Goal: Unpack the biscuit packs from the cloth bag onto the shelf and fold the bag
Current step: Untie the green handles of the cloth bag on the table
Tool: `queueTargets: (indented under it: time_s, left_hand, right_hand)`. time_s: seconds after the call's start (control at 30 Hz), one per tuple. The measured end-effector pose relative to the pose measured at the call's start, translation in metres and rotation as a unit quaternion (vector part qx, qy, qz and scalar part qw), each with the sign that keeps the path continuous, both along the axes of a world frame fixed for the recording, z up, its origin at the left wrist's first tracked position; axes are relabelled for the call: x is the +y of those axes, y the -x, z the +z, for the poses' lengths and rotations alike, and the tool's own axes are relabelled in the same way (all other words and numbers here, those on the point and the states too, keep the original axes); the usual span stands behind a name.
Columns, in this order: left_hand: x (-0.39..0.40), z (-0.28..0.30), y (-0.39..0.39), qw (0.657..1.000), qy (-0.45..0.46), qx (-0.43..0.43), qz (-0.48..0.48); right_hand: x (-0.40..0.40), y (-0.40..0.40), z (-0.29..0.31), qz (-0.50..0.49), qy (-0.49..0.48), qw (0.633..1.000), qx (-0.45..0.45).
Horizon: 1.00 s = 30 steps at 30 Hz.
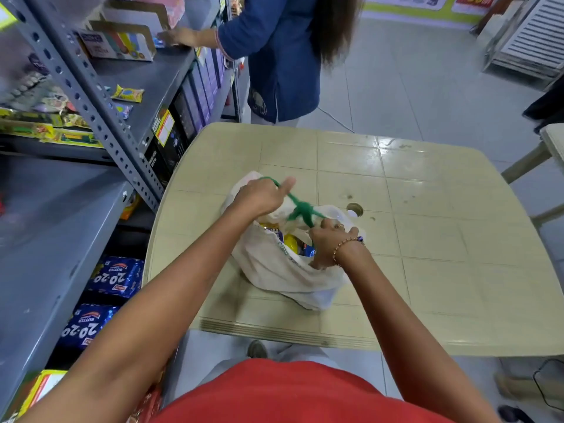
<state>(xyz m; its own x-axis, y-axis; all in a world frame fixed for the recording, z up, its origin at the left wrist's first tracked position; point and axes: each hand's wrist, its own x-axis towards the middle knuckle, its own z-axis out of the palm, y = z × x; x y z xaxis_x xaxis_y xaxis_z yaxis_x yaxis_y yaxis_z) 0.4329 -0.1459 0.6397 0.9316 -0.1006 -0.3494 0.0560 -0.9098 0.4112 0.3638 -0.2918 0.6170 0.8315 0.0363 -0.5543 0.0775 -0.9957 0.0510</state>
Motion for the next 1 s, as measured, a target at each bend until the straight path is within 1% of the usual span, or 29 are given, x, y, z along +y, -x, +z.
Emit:
queueTargets:
  time_s: [0.07,0.13,0.17,0.2,0.23,0.27,0.3,0.33,0.37,0.43,0.47,0.5,0.53,0.57,0.63,0.7,0.73,0.77,0.8,0.83,0.87,0.9,0.93,0.97,1.0]
  left_hand:
    - [0.002,-0.005,-0.003,0.992,0.08,-0.054,0.085]
    - [0.005,-0.008,-0.003,0.984,0.11,-0.09,0.104]
    - [0.008,-0.009,-0.002,0.983,0.122,-0.094,0.103]
    - [0.009,-0.01,-0.003,0.981,0.137,-0.09,0.102]
    - [0.011,-0.011,-0.003,0.978,0.163,-0.077,0.104]
    - [0.012,-0.011,-0.003,0.971,0.203,-0.056,0.11]
    - [0.011,-0.011,-0.003,0.96,0.252,-0.032,0.12]
    - [0.01,-0.011,-0.002,0.945,0.297,-0.011,0.132]
    - [0.008,-0.01,-0.002,0.93,0.337,0.006,0.143]
    - [0.005,-0.008,-0.001,0.893,0.417,0.029,0.168]
    - [0.004,-0.007,0.0,0.868,0.459,0.038,0.184]
    - [0.003,-0.007,-0.001,0.841,0.501,0.045,0.2]
    - [0.003,-0.006,-0.001,0.814,0.539,0.05,0.212]
    - [0.004,-0.006,-0.001,0.788,0.573,0.049,0.22]
    - [0.006,-0.007,-0.002,0.749,0.616,0.026,0.241]
    - [0.011,-0.007,-0.006,0.71,0.637,-0.002,0.301]
    - [0.014,-0.007,-0.01,0.678,0.65,-0.008,0.342]
    - [0.019,-0.007,-0.015,0.639,0.67,-0.006,0.378]
    - [0.024,-0.007,-0.019,0.604,0.688,0.002,0.402]
    - [0.03,-0.008,-0.023,0.587,0.696,0.018,0.414]
    - [0.037,-0.009,-0.026,0.594,0.69,0.042,0.413]
    - [0.043,-0.01,-0.029,0.618,0.672,0.069,0.402]
    - [0.047,-0.012,-0.031,0.65,0.648,0.091,0.386]
    - [0.051,-0.012,-0.032,0.679,0.626,0.104,0.37]
    - [0.052,-0.013,-0.032,0.699,0.608,0.105,0.36]
  right_hand:
    - [0.004,0.005,-0.003,-0.02,0.003,1.0,0.009]
    - [0.008,0.003,-0.003,-0.023,-0.06,0.998,-0.028]
    - [0.01,0.0,-0.004,-0.034,-0.111,0.991,-0.07]
    - [0.011,-0.002,-0.005,-0.064,-0.174,0.973,-0.139]
    - [0.012,-0.004,-0.006,-0.114,-0.241,0.938,-0.223]
    - [0.013,-0.007,-0.008,-0.171,-0.301,0.891,-0.295]
    - [0.013,-0.011,-0.01,-0.212,-0.346,0.852,-0.331]
    - [0.013,-0.016,-0.013,-0.237,-0.377,0.837,-0.318]
    - [0.012,-0.021,-0.016,-0.251,-0.397,0.841,-0.268]
    - [0.013,-0.028,-0.025,-0.249,-0.396,0.87,-0.157]
    - [0.015,-0.029,-0.03,-0.243,-0.383,0.88,-0.142]
    - [0.017,-0.03,-0.034,-0.241,-0.365,0.885,-0.16]
    - [0.019,-0.028,-0.035,-0.247,-0.354,0.88,-0.196]
    - [0.021,-0.026,-0.035,-0.254,-0.355,0.868,-0.237]
    - [0.02,-0.025,-0.031,-0.249,-0.408,0.832,-0.28]
    - [0.01,-0.029,-0.023,-0.226,-0.471,0.814,-0.256]
    - [0.005,-0.03,-0.02,-0.225,-0.504,0.802,-0.229]
    - [-0.001,-0.031,-0.017,-0.233,-0.538,0.782,-0.213]
    - [-0.006,-0.032,-0.015,-0.253,-0.571,0.753,-0.205]
    - [-0.01,-0.034,-0.013,-0.287,-0.606,0.713,-0.205]
    - [-0.015,-0.035,-0.013,-0.333,-0.644,0.658,-0.204]
    - [-0.02,-0.037,-0.013,-0.385,-0.691,0.58,-0.196]
    - [-0.025,-0.038,-0.013,-0.43,-0.738,0.489,-0.177]
    - [-0.03,-0.039,-0.014,-0.459,-0.771,0.413,-0.157]
    - [-0.034,-0.04,-0.015,-0.473,-0.785,0.375,-0.143]
